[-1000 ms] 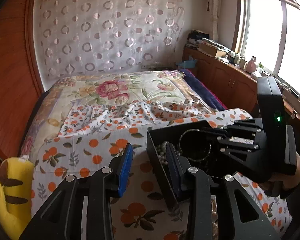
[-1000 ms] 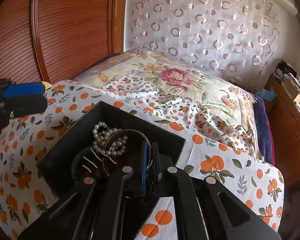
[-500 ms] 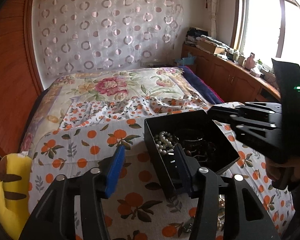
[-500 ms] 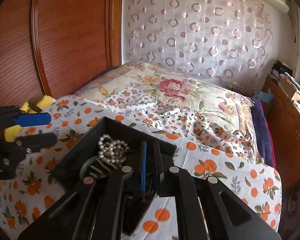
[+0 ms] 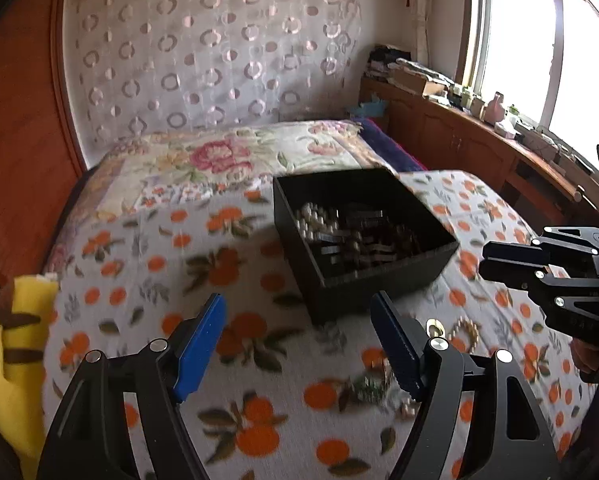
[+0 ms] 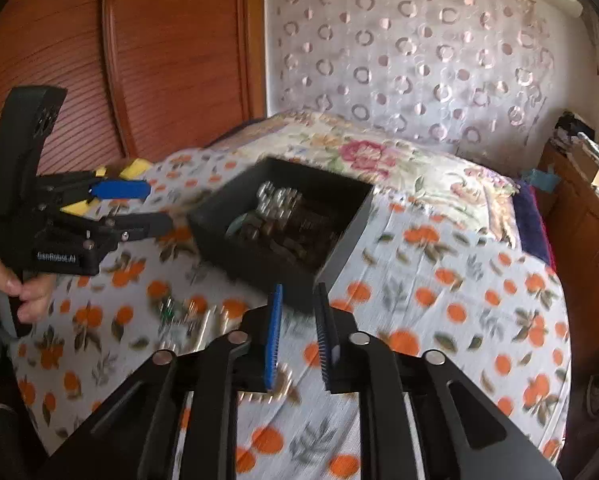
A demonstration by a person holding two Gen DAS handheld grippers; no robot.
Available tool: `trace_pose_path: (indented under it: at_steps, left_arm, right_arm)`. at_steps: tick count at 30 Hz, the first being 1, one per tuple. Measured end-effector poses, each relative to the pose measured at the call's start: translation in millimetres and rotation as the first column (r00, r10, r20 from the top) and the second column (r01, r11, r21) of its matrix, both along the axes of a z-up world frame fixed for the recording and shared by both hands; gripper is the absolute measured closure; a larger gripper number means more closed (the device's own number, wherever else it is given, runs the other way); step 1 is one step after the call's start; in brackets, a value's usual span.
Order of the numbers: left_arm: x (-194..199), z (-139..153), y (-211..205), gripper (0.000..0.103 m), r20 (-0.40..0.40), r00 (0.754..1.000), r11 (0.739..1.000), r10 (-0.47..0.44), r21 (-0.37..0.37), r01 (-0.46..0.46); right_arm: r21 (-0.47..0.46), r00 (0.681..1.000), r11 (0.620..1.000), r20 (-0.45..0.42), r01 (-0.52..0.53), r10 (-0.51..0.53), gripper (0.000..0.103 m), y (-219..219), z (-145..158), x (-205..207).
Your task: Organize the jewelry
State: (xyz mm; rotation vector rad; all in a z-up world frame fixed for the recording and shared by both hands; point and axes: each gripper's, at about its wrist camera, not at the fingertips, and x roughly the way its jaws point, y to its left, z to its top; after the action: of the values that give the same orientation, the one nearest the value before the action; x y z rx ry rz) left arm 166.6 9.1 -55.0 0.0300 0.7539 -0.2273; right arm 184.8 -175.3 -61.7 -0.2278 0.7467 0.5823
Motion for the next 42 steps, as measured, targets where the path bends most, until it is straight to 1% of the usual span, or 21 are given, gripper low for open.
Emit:
trace_pose_path:
  at_steps: [3,7,10,12,13,14,20,25,30,31,33,36,37,38,40,42]
  left_arm:
    - [-6,-11,1,0.031,-0.038,0.999,1.000,-0.007,-0.010,0.007]
    - [-15,-23,-4,0.032,-0.072,0.997,1.000,-0.026,-0.001,0.026]
    - [-18,-31,-10,0.032,-0.098,0.994,0.999,-0.045,0.007,0.046]
    - [-19,-37,-13,0.037,-0.114,0.992,0.998,-0.059,0.007,0.060]
    - [-19,-39,-15,0.043,-0.123,0.991,0.998,-0.062,0.010,0.063]
    - [-18,-41,-17,0.044,-0.132,0.989,0.998,-0.062,0.013,0.065]
    - [-13,-44,-24,0.044,-0.140,0.988,0.998,-0.057,0.033,0.062]
    - [-12,-45,-24,0.044,-0.141,0.989,0.997,-0.045,0.063,0.054]
    - [-13,-45,-10,0.044,-0.141,0.990,0.998,0.003,0.070,0.007]
    - [-13,-45,-7,0.046,-0.141,0.990,0.997,0.012,0.071,-0.001]
    - [-11,-44,-3,0.053,-0.137,0.990,0.997,0.023,0.072,-0.013]
    - [-11,-44,-3,0.067,-0.137,0.990,0.998,0.017,0.061,-0.008]
    - [-11,-43,-5,0.075,-0.136,0.991,0.998,0.009,0.057,-0.002]
    - [-12,-43,-7,0.080,-0.135,0.991,0.999,-0.001,0.052,0.008]
    - [-14,-43,-11,0.085,-0.129,0.992,0.998,-0.012,0.055,0.019]
    - [-13,-44,-14,0.086,-0.126,0.992,0.998,-0.021,0.051,0.028]
  right_arm:
    - [-0.001,1.000,1.000,-0.027,-0.001,0.001,0.084,-1,-11,-7]
    - [0.009,0.998,1.000,-0.061,0.004,-0.003,0.084,0,-22,-10]
    - [0.006,0.996,1.000,-0.083,-0.012,0.013,0.084,4,-29,-15]
    - [0.006,0.996,1.000,-0.091,-0.027,0.027,0.084,8,-31,-19]
    - [0.007,0.995,0.999,-0.091,-0.032,0.032,0.084,9,-32,-20]
    - [0.010,0.995,0.999,-0.092,-0.036,0.037,0.084,10,-32,-21]
    - [0.021,0.994,0.999,-0.100,-0.041,0.043,0.083,11,-31,-24]
    - [0.027,0.994,0.999,-0.102,-0.037,0.039,0.079,9,-31,-23]
    - [0.031,0.994,0.999,-0.103,-0.035,0.038,0.078,7,-31,-24]
    - [0.031,0.994,0.999,-0.103,-0.035,0.038,0.078,7,-31,-24]
    - [0.032,0.994,0.999,-0.104,-0.034,0.037,0.078,7,-32,-24]
    - [0.032,0.994,0.999,-0.104,-0.036,0.039,0.078,7,-32,-25]
    - [0.032,0.994,0.999,-0.104,-0.035,0.039,0.078,7,-32,-25]
    - [0.033,0.994,0.999,-0.105,-0.035,0.039,0.078,7,-32,-25]
    - [0.030,0.994,0.999,-0.104,-0.034,0.037,0.078,8,-33,-25]
    - [0.029,0.994,0.999,-0.108,-0.033,0.036,0.078,7,-34,-25]
